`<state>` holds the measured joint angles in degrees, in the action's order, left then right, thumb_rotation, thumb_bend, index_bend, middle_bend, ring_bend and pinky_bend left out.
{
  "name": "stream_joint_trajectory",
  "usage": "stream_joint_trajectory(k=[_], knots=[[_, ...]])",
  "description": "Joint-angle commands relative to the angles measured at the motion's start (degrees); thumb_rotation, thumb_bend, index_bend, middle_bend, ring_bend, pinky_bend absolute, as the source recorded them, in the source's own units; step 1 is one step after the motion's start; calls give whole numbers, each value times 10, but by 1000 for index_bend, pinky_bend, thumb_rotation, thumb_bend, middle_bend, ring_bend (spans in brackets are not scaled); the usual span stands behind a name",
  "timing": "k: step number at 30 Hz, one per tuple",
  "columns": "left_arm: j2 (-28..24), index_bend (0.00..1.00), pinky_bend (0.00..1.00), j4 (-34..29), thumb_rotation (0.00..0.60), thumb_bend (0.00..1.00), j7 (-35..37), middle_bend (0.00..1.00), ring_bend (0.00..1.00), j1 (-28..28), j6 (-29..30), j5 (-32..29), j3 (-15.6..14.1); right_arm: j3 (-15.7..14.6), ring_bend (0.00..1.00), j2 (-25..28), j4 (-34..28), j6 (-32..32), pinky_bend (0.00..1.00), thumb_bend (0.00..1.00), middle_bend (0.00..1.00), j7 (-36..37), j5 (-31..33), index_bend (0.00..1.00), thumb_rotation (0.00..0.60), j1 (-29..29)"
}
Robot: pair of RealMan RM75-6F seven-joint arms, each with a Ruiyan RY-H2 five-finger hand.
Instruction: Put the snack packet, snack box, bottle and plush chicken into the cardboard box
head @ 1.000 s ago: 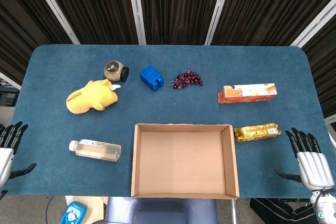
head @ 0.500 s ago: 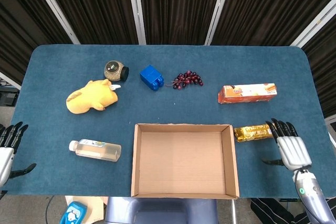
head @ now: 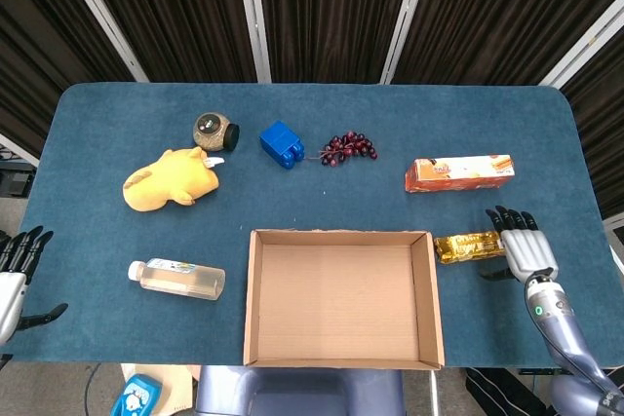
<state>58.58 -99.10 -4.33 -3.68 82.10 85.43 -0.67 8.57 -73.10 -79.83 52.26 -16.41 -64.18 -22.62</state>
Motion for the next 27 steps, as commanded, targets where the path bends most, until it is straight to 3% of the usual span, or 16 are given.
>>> stream_joint_trajectory(k=[1,4,11,13,17,19,27], knots=[[-1,0,0,-1,600,56,2,0,0,-1,-2,0,0,-3,0,-25,39,-23,16,40,0,-21,17,82,600,-19],[-2,0,0,-1,600,57,6,0,0,-3,-4,-2,1,-5,6,-41,64,-31,90,64,40,-30,30,171,600,-26],[-4,0,0,-2,600,56,11,0,0,-3,-6,-2,1,-9,143,-74,116,-26,249,100,219,-32,31,351,600,-31],[-4,0,0,-2,600,55,12,0,0,-4,-6,-2,1,-10,218,-80,125,-25,321,118,292,-30,28,421,600,-33],[-4,0,0,-3,600,55,12,0,0,-3,-5,-1,1,-10,521,-94,143,-14,622,176,538,-20,15,638,600,-35],[-4,0,0,-3,600,55,12,0,0,-3,-4,0,1,-7,596,-98,144,-1,699,203,598,-5,2,693,600,-34],[-4,0,0,-3,600,57,15,0,0,-3,-3,0,1,31,635,-58,90,66,738,219,637,45,-42,739,600,-42]])
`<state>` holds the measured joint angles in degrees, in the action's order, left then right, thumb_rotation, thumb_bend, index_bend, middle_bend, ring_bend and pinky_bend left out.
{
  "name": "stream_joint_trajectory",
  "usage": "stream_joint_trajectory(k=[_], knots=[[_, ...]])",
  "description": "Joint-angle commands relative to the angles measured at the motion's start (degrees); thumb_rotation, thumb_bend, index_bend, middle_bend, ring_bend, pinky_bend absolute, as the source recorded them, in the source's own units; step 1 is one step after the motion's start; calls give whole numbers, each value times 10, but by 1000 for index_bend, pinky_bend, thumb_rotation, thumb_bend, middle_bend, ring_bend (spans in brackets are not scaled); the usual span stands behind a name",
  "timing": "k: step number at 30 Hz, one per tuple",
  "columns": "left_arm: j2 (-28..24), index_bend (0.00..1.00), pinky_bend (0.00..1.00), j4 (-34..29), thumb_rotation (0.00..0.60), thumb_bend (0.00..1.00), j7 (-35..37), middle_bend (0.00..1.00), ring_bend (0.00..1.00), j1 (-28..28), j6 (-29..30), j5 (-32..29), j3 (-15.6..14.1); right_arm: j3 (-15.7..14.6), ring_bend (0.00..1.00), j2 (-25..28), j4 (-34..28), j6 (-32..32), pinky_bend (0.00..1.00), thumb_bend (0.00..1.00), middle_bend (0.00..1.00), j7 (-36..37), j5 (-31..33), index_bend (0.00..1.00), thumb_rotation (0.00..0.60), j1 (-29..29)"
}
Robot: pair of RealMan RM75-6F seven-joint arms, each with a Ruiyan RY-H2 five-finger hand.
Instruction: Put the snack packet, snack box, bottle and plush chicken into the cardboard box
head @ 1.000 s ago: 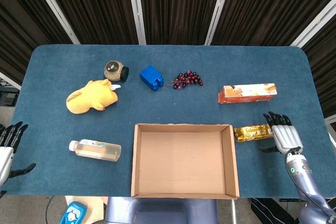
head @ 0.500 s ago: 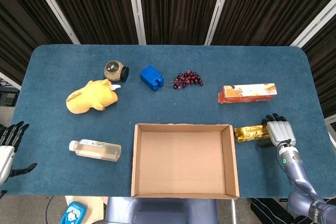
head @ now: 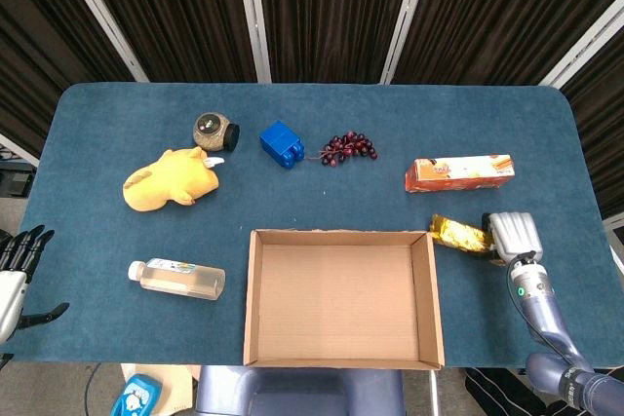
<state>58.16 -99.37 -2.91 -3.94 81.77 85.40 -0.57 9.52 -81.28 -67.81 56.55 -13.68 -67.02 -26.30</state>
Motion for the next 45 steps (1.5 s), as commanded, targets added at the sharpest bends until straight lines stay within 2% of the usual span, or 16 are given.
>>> stream_joint_trajectory(k=[1,5,10,15,19,22,23,24,26,28,29,32,35,39,42,45], knots=[[0,0,0,0,600,57,1,0,0,0,1,1,0,32,635,33,-46,34,738,219,637,24,-14,739,600,-5],[0,0,0,1,600,56,3,0,0,0,1,2,0,63,635,82,-133,70,738,219,637,41,-18,740,600,-1],[0,0,0,1,600,55,4,0,0,0,1,5,-1,74,632,148,-269,120,738,218,636,51,-53,735,600,20],[0,0,0,-1,600,55,3,0,0,-1,3,11,-3,50,627,192,-387,131,738,216,629,39,-85,728,600,39],[1,0,0,0,600,56,3,0,0,-1,4,15,-3,17,617,195,-438,125,738,216,618,3,-116,718,600,45],[1,0,0,0,600,55,4,0,0,-2,4,16,-3,2,576,186,-452,120,714,214,580,-14,-128,681,600,45],[1,0,0,0,600,56,5,0,0,-2,4,17,-3,-7,538,180,-458,114,669,208,543,-24,-133,647,600,43],[1,0,0,1,600,57,5,0,0,-2,4,17,-3,-12,497,176,-459,110,614,197,505,-29,-135,610,600,42],[0,0,0,1,600,57,7,0,0,-2,3,17,-3,-27,340,163,-462,94,424,146,356,-49,-133,462,600,38],[0,0,0,1,600,55,10,0,0,-2,3,17,-3,-37,206,156,-463,76,302,103,232,-68,-120,333,600,33],[-1,0,0,1,600,56,11,0,0,-2,3,17,-3,-41,139,153,-465,68,244,85,169,-77,-111,270,600,31],[-2,0,0,1,600,56,15,0,0,-2,2,17,-4,-46,25,146,-470,51,142,67,48,-103,-87,154,600,23],[-3,0,0,1,600,56,18,0,0,-3,0,15,-4,-49,0,135,-471,45,94,65,0,-123,-71,100,600,17],[-5,0,0,2,600,56,19,0,0,-3,-3,10,-4,-41,0,122,-470,50,75,65,0,-148,-50,98,600,8],[-6,0,0,2,600,57,21,0,0,-3,-5,6,-3,-30,0,119,-464,55,75,65,0,-159,-39,98,600,2],[-6,0,0,1,600,57,23,0,0,-4,-8,3,-3,-7,0,116,-443,64,75,65,0,-167,-22,101,600,-10]])
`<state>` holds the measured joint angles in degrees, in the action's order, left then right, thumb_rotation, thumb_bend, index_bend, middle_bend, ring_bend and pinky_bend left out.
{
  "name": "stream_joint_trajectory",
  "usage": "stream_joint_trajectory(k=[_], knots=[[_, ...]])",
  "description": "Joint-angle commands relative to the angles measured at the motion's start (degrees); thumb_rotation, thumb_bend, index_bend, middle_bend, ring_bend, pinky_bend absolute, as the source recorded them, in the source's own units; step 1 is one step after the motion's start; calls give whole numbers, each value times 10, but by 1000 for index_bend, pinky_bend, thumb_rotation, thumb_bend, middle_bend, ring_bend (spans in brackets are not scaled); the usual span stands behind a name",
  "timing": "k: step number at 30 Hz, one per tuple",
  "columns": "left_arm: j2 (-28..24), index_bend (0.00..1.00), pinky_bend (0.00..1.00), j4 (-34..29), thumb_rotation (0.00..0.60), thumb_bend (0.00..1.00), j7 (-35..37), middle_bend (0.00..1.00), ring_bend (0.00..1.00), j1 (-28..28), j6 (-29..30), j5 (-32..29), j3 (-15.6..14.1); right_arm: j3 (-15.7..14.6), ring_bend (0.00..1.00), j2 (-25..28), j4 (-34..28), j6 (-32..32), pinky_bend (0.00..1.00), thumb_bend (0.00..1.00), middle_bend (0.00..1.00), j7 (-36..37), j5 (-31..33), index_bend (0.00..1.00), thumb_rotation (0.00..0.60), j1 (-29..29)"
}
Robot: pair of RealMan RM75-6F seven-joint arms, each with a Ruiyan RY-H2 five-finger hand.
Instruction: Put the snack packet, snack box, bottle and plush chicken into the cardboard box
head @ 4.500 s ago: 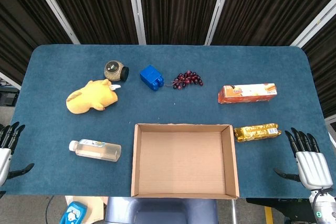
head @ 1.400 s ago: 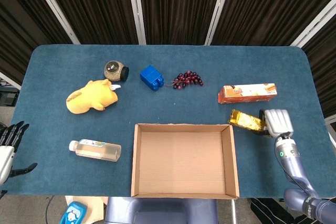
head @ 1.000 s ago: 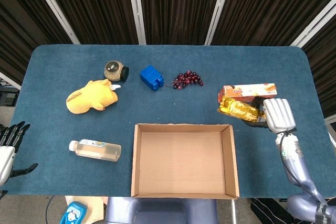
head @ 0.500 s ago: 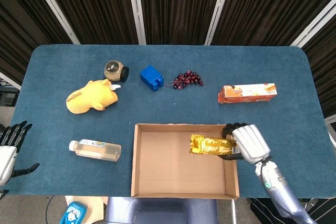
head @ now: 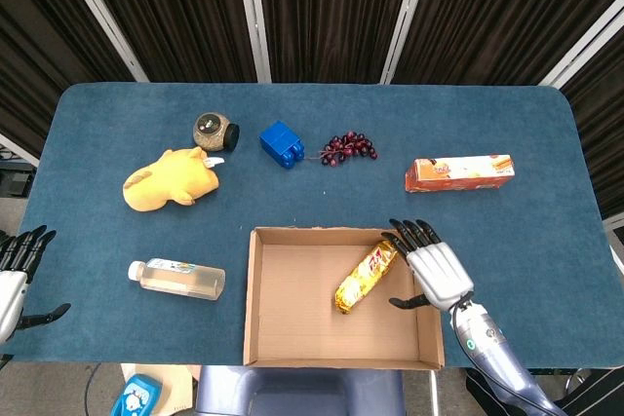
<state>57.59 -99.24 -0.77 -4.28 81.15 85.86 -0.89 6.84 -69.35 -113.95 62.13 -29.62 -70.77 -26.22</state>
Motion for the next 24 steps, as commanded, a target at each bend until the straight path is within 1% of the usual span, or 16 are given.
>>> stream_joint_trajectory(k=[1,7,13,15,18,24], knots=[[-1,0,0,-1,600,56,1,0,0,0,-2,-2,0,27,0,-4,26,10,75,65,0,-9,22,104,600,-14],[-2,0,0,-3,600,56,3,0,0,-2,-7,-7,0,93,0,-3,99,9,75,65,2,-2,93,115,600,-49],[-1,0,0,-4,600,56,-1,0,0,-5,-15,-13,1,134,0,1,181,-14,75,65,18,-2,150,124,600,-87],[0,0,0,-4,600,56,-3,0,0,-6,-18,-17,2,144,0,-1,218,-31,75,65,19,-4,173,124,600,-104],[1,0,0,-5,600,56,-6,0,0,-8,-23,-21,3,150,0,-10,276,-62,75,64,22,-8,207,125,600,-127],[4,0,0,-5,600,56,-12,0,0,-12,-29,-28,5,145,14,-46,421,-155,75,65,63,-4,276,133,600,-172]])
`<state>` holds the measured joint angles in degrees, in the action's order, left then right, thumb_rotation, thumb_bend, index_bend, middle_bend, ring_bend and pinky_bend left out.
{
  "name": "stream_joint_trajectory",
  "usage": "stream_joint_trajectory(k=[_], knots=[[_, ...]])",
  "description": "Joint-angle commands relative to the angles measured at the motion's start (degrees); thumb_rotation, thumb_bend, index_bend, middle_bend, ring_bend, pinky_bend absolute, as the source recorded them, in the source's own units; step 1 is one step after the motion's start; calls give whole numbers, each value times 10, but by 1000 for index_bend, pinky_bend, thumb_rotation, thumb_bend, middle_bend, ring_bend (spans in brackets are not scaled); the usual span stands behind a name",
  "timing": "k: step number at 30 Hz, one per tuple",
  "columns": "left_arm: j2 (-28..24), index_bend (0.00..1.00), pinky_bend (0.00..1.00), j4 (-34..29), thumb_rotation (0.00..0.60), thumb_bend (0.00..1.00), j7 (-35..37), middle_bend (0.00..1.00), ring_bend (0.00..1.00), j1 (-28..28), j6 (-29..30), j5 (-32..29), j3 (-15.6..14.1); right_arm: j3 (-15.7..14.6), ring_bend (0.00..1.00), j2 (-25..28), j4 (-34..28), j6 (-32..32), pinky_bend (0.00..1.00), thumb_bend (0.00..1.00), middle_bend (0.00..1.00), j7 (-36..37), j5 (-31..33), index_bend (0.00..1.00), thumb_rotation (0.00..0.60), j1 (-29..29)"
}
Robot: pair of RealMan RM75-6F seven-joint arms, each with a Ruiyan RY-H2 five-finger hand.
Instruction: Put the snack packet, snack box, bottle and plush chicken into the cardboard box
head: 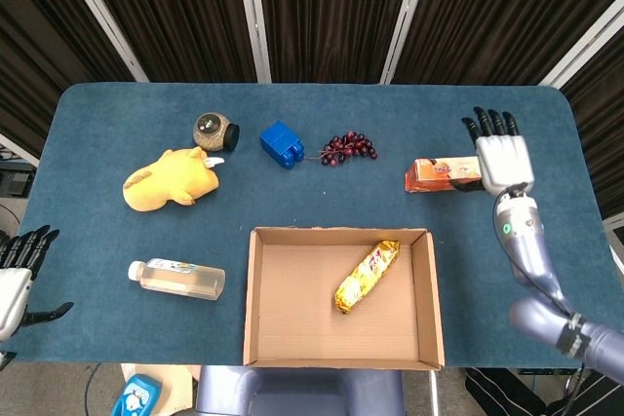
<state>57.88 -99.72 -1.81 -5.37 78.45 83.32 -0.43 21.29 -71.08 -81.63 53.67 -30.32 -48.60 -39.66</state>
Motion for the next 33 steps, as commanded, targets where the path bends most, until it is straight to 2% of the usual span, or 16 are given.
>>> stream_joint_trajectory(k=[1,4,8,14,21,28,31,33], knots=[[1,0,0,0,600,56,-2,0,0,-1,-4,-4,0,-3,25,-36,124,-87,75,65,79,4,63,146,600,-44],[2,0,0,-1,600,55,-5,0,0,-3,-10,-9,0,-15,57,-60,196,-134,77,67,123,8,76,192,600,-62],[2,0,0,-3,600,56,-10,0,0,-5,-14,-16,2,-38,63,-94,286,-189,78,70,137,12,77,202,600,-79],[5,0,0,-3,600,56,-19,0,0,-5,-17,-26,3,-59,59,-136,379,-248,78,73,129,37,67,201,600,-88],[7,0,0,-3,600,56,-24,0,0,-5,-17,-33,5,-72,43,-162,442,-290,78,73,110,68,49,200,600,-90],[7,0,0,-3,600,55,-25,0,0,-7,-21,-33,4,-77,62,-189,479,-298,94,77,123,99,23,208,600,-90],[8,0,0,-3,600,57,-25,0,0,-8,-21,-34,5,-80,111,-206,502,-304,144,83,173,113,9,266,600,-90],[9,0,0,-3,600,57,-26,0,0,-9,-24,-35,5,-82,213,-224,523,-304,244,100,274,130,-7,379,600,-90]])
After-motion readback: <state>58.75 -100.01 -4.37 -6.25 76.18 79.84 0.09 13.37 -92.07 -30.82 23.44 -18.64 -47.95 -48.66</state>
